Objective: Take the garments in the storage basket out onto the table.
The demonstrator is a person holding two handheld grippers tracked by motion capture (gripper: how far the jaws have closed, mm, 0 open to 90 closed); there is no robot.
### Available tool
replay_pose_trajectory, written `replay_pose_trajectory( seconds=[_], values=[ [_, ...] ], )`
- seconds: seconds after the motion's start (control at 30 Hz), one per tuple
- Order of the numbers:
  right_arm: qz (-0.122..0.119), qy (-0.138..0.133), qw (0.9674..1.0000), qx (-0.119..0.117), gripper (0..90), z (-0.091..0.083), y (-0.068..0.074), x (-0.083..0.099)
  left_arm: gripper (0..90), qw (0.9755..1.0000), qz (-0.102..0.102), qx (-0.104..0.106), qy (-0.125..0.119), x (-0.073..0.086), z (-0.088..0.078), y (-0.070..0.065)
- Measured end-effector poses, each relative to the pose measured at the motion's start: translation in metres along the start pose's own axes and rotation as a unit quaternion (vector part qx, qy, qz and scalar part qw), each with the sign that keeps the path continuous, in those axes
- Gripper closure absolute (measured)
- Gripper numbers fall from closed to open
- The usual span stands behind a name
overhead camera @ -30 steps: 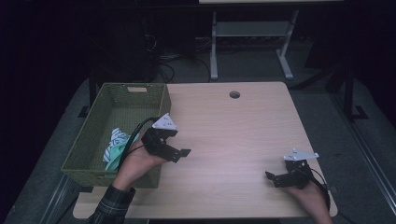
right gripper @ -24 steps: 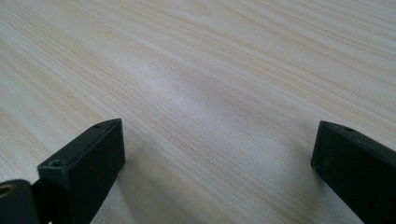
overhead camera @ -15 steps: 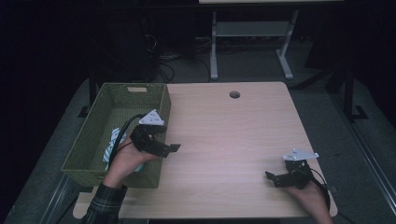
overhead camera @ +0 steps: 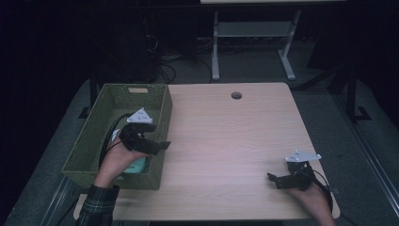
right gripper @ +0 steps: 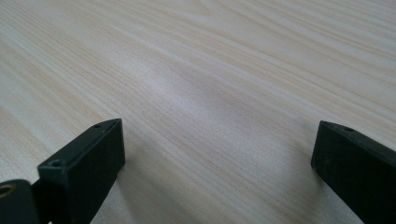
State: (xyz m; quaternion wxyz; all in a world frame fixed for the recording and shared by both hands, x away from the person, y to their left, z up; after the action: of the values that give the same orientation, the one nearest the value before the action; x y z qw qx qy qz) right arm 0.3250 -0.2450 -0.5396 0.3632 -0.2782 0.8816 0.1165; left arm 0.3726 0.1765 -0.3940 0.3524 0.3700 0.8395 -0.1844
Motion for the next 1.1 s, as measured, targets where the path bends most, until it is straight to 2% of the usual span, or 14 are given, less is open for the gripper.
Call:
replay_pose_trajectory(
  seconds=[0.27, 0.7, 1.1],
  values=[
    [0.000, 0.000, 1.0000, 0.000, 2.2, 0.000, 0.000, 0.000, 14.4, 0.9998, -0.009, -0.020, 0.003, 0.008, -0.009, 0.017],
    [0.000, 0.000, 1.0000, 0.000, 2.2, 0.000, 0.000, 0.000, 16.8, 0.9982, -0.039, -0.045, -0.001, 0.025, -0.021, 0.053],
    [0.000, 0.000, 1.0000, 0.000, 2.3, 0.000, 0.000, 0.000, 26.4, 0.9955, -0.067, -0.067, -0.002, 0.041, -0.022, 0.085]
  ],
)
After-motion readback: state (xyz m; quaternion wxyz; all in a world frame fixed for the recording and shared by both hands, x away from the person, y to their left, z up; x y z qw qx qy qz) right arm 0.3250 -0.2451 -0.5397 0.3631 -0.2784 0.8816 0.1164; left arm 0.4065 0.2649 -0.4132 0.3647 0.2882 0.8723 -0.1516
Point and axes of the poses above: each handheld gripper's, and its own axes: z roughly forward along the jaws, x roughly out of its underside, y roughly to its left, the point moved 8 cm from there along z, roughly forward along the jaws, and after that the axes turned 2 degrees about -z, right-handed, at the moved point
